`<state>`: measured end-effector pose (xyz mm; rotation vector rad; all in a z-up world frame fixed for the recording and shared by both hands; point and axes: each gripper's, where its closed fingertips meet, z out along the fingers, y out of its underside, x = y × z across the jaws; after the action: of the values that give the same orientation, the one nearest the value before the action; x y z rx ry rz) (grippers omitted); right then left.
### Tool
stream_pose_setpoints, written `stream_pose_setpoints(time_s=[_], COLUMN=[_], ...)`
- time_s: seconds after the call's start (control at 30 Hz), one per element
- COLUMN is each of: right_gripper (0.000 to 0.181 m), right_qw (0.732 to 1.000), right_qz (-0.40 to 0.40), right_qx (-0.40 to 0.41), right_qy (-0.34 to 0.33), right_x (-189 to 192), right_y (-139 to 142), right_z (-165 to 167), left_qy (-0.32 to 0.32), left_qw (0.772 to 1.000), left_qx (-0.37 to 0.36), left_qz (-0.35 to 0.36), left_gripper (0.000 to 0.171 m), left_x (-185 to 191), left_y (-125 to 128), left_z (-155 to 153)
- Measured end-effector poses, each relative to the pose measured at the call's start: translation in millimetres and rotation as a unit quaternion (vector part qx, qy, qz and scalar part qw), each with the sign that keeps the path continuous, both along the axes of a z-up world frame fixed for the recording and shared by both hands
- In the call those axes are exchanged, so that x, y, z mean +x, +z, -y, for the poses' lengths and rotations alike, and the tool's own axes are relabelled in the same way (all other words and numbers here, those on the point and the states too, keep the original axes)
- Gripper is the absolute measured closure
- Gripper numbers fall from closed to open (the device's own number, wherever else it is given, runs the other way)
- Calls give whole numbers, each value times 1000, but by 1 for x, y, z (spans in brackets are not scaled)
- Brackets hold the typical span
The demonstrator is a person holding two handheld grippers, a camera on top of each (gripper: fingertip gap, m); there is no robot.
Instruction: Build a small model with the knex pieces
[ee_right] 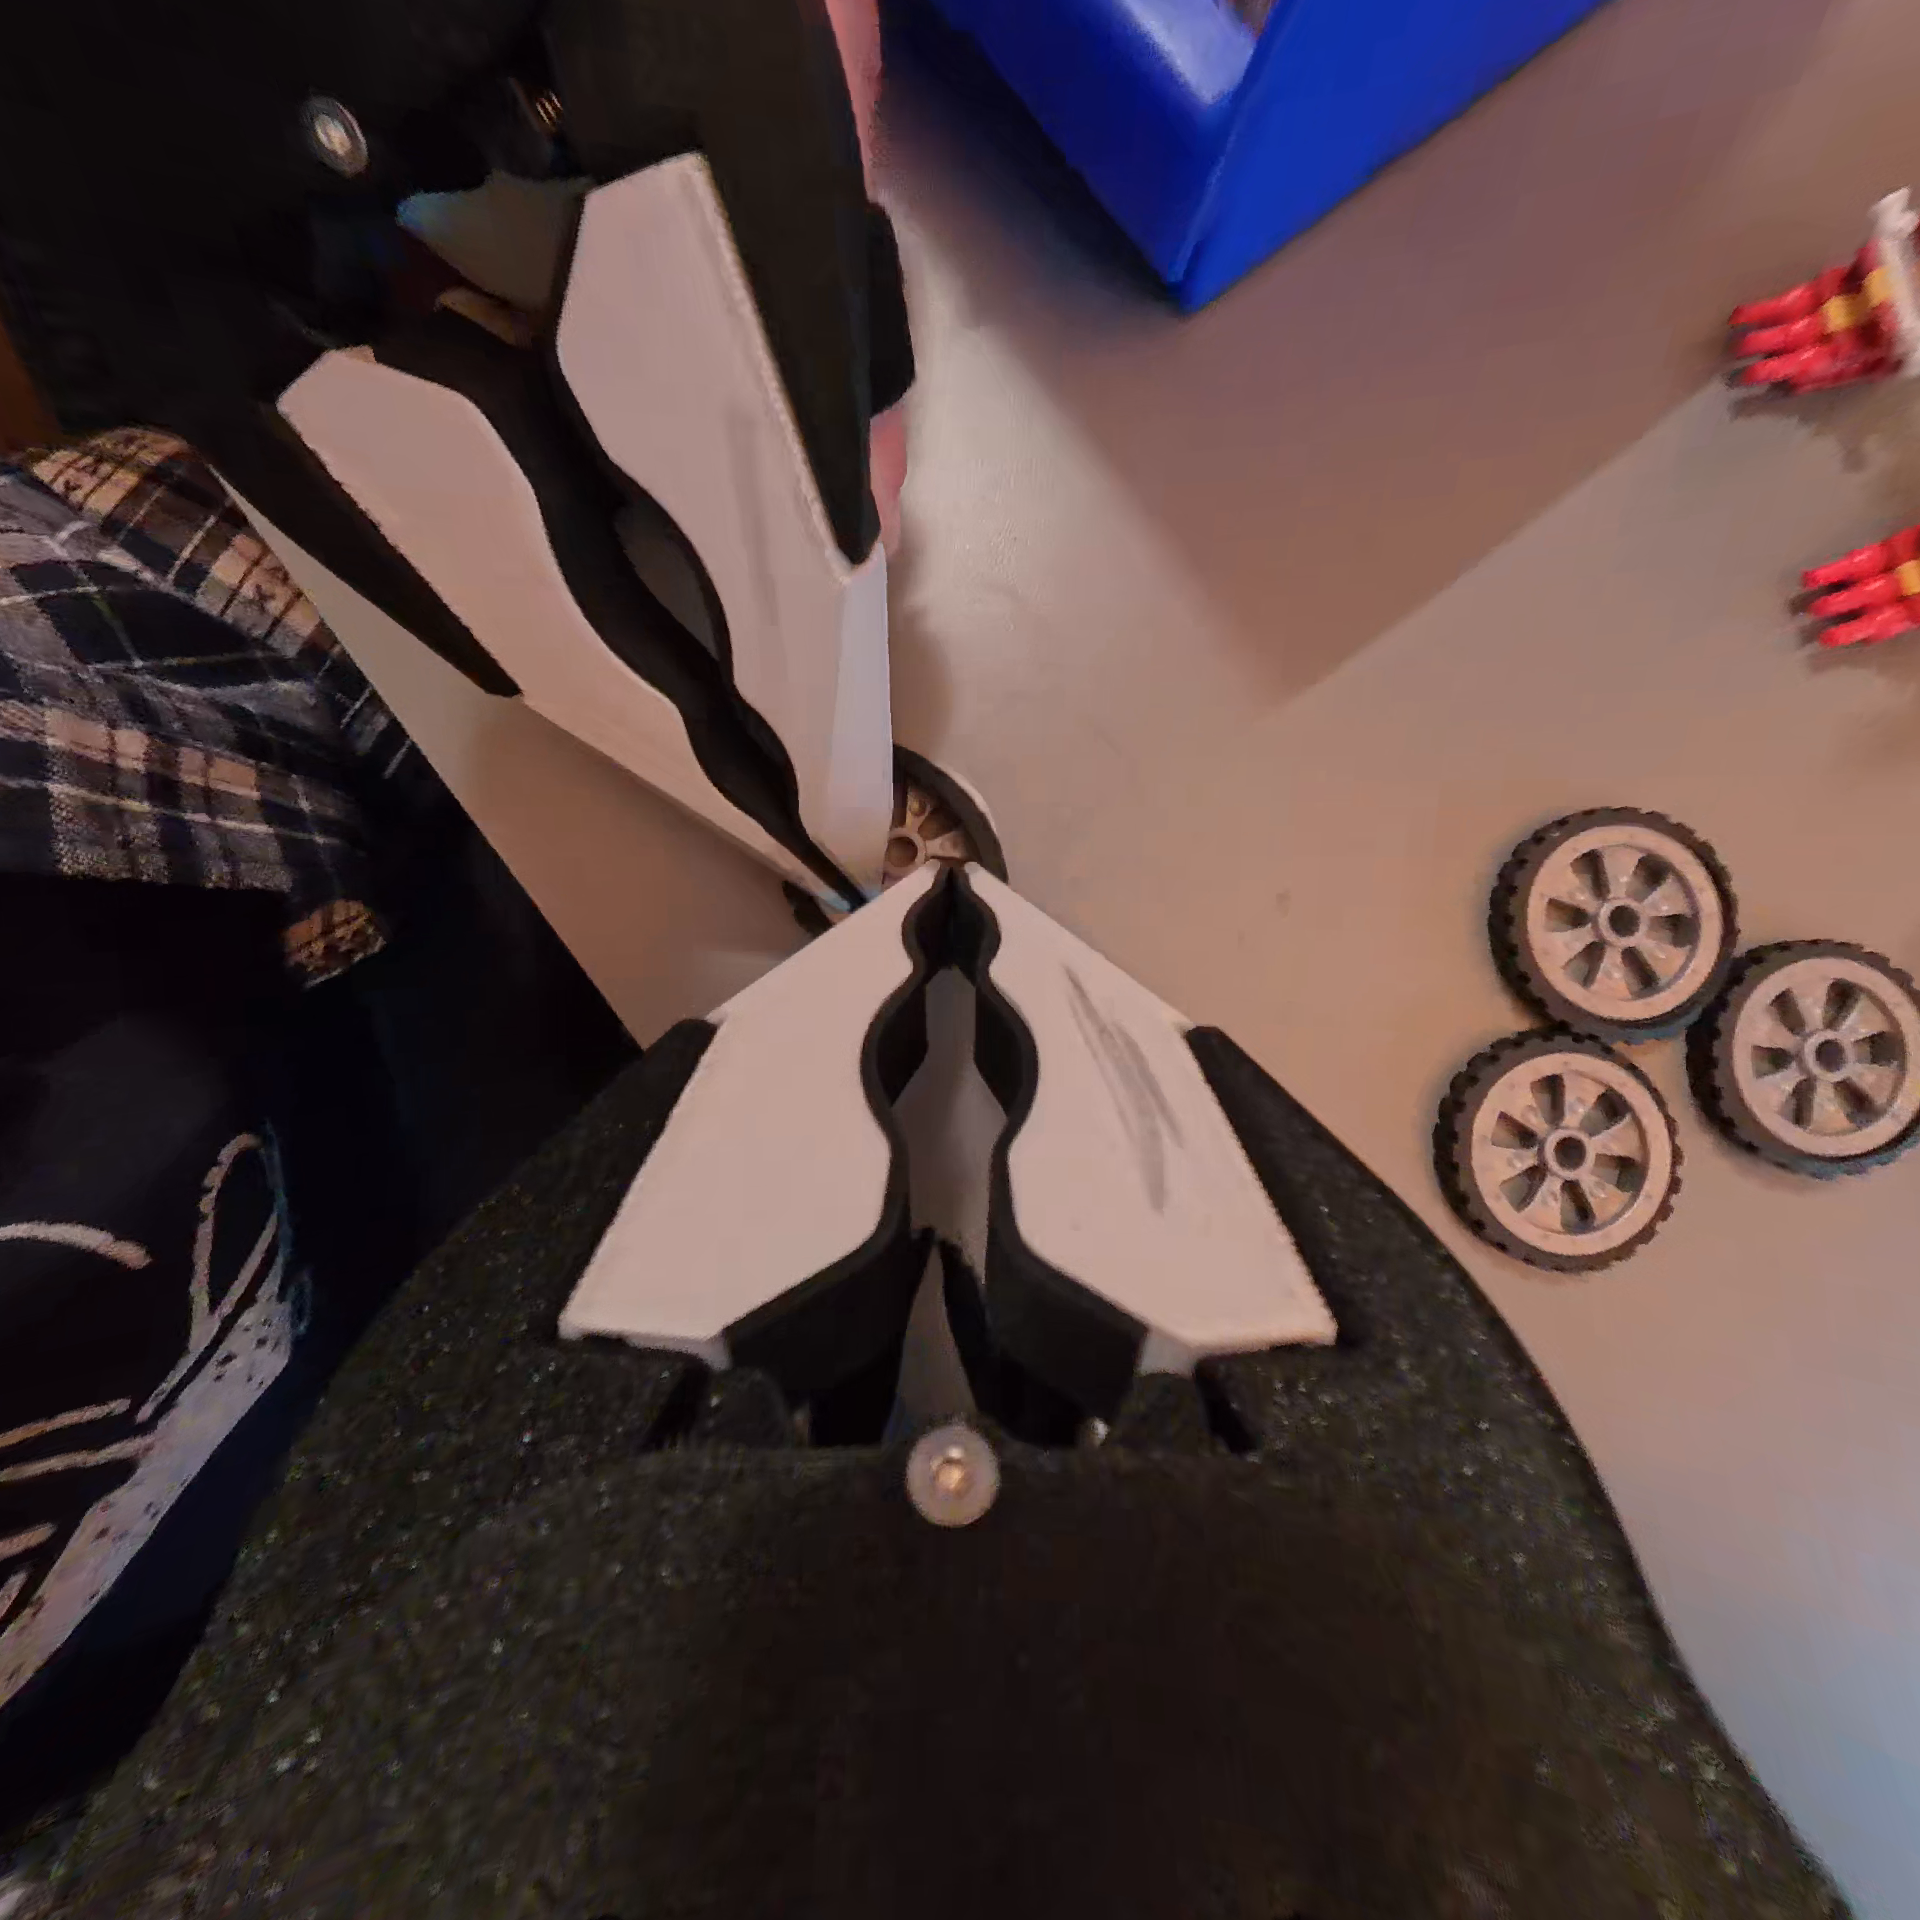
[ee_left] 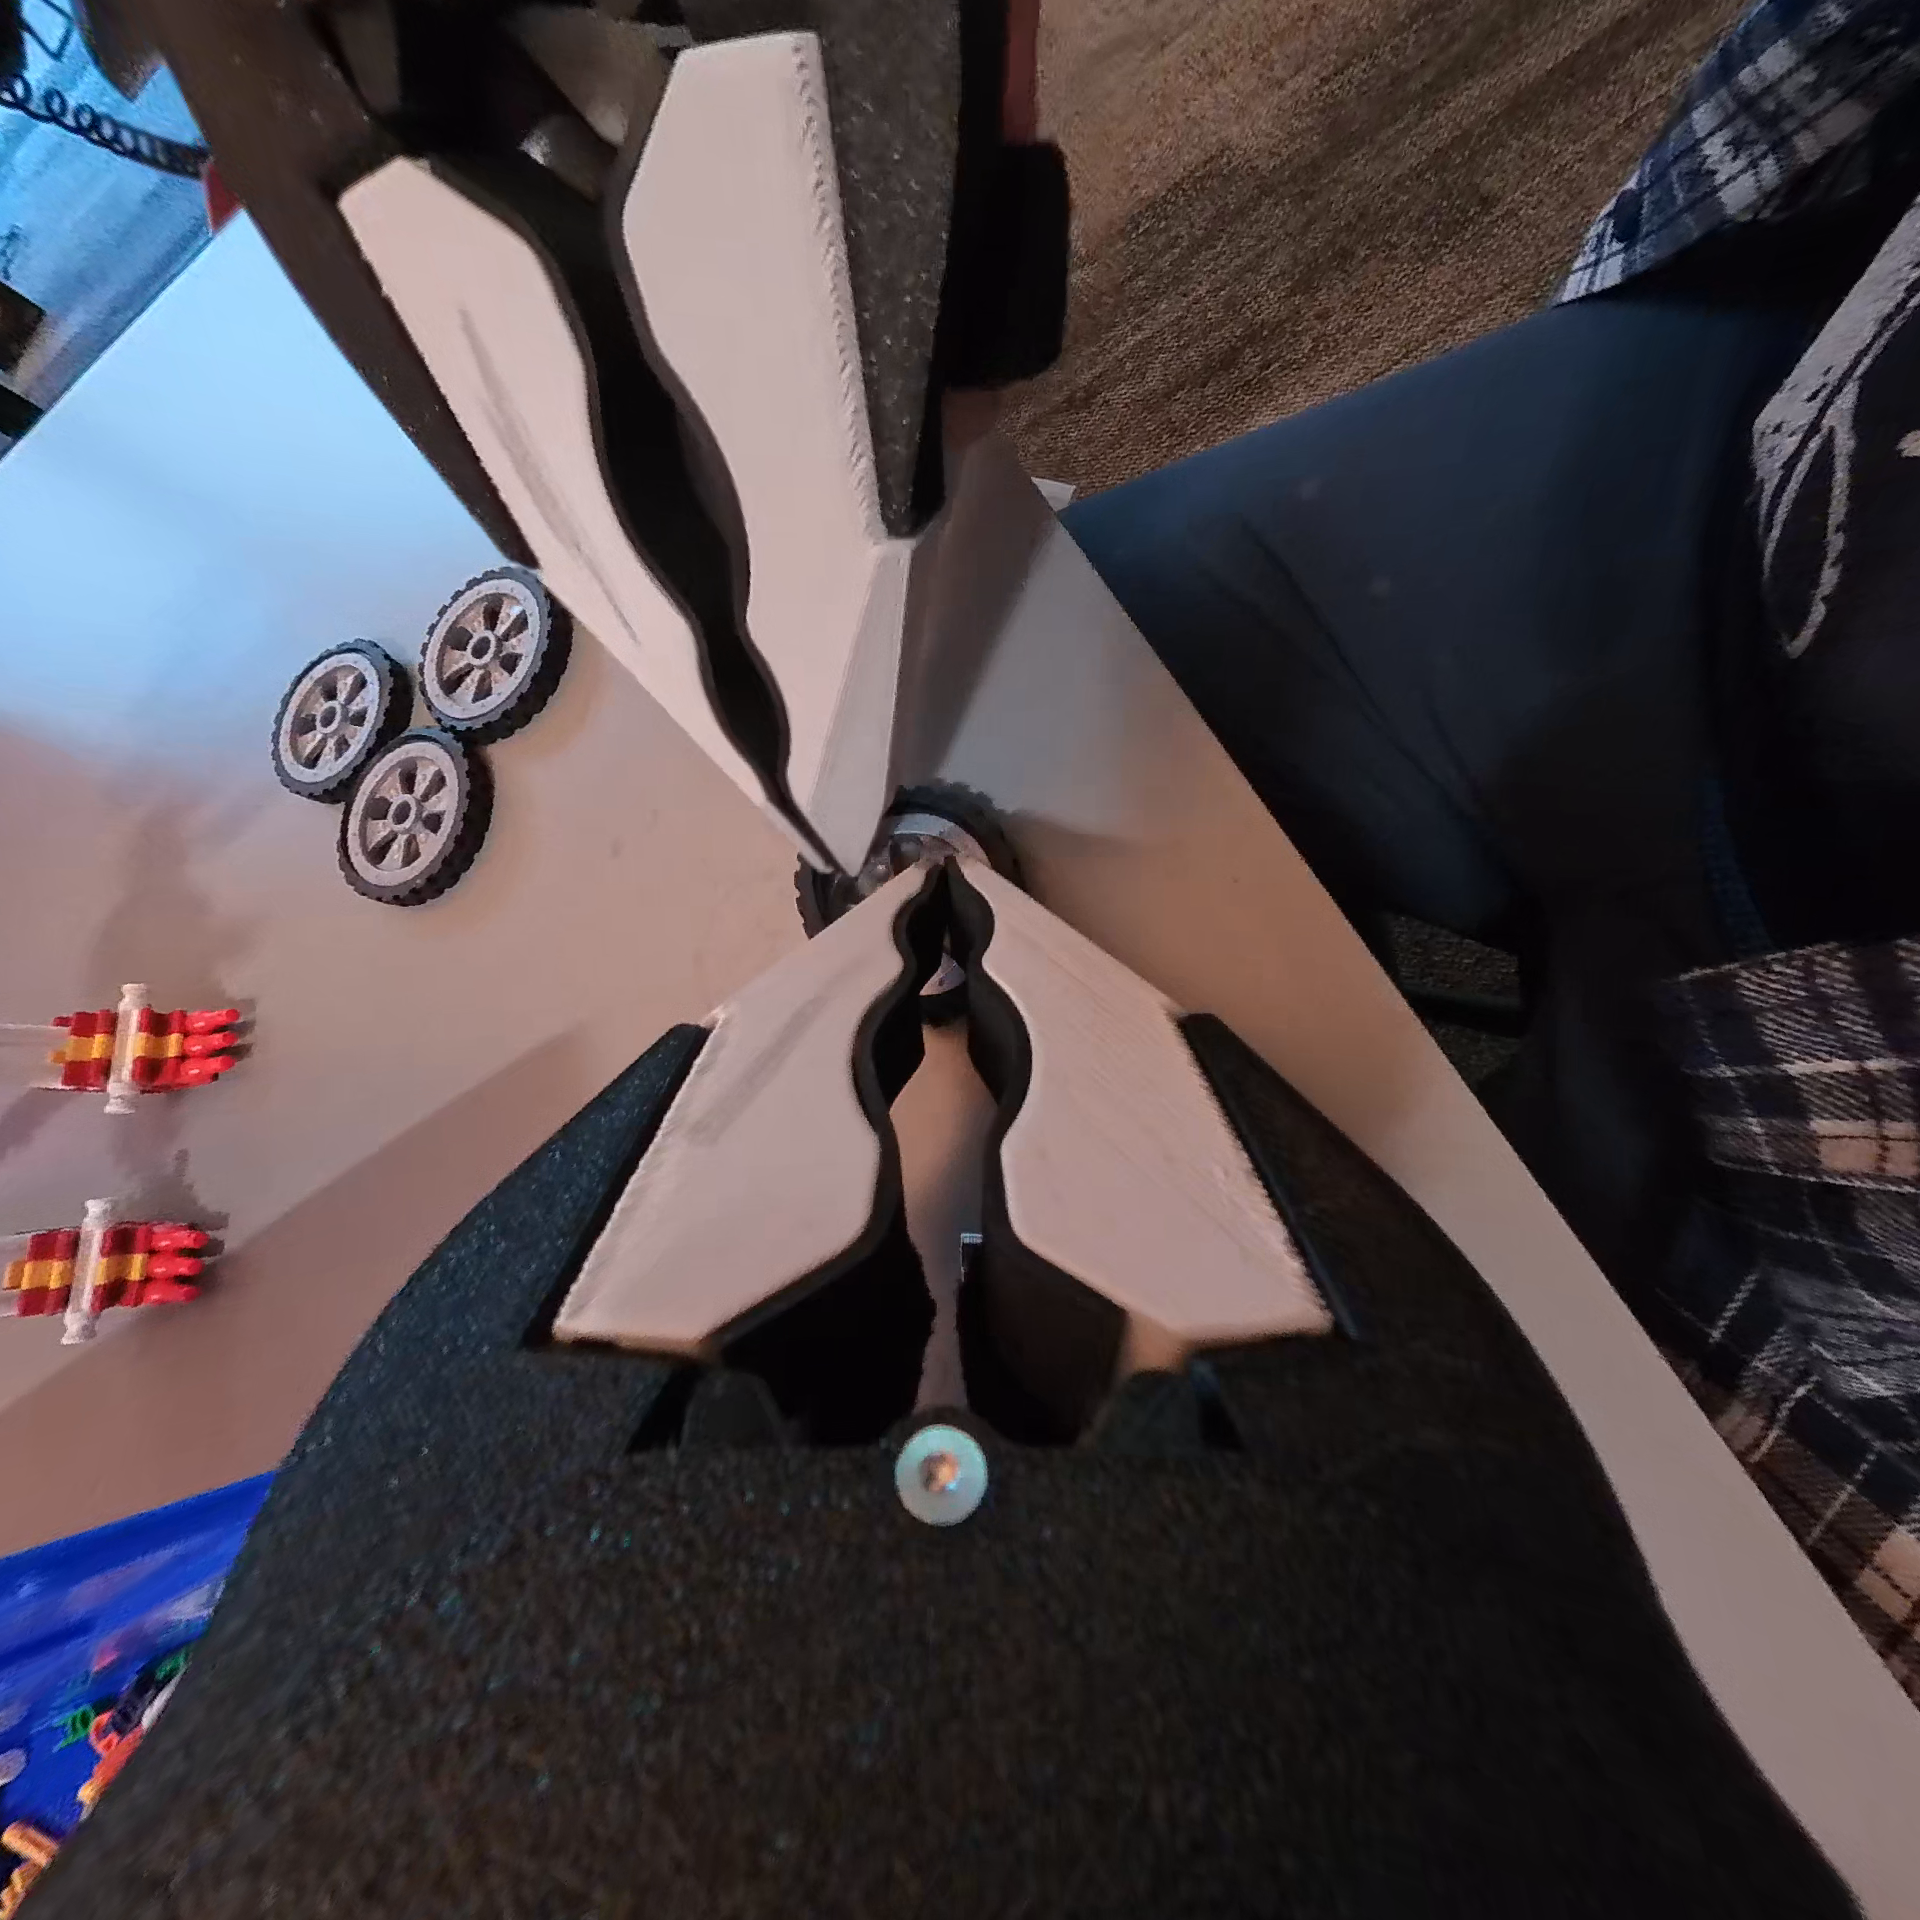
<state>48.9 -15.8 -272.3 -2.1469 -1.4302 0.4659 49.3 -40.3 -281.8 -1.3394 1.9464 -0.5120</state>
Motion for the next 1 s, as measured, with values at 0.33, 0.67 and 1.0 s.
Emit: stream_pose_setpoints(time_s=[0.33, 0.67, 1.0], right_gripper=[181, 181, 181], right_qw=[998, 996, 986], right_qz=[-38, 2, 40], right_qx=[-32, -87, -160], right_qy=[-41, -34, 14], right_x=[-7, -8, -9], right_y=[1, -1, -2], right_z=[-5, -11, -9], left_qy=[4, 21, 23], left_qw=[1000, 1000, 1000], left_qx=[-2, 2, 4], left_qz=[0, 1, 2], left_gripper=[171, 171, 171], left_x=[1, 2, 2], left_y=[1, 2, 3], left_z=[-1, -8, -10])
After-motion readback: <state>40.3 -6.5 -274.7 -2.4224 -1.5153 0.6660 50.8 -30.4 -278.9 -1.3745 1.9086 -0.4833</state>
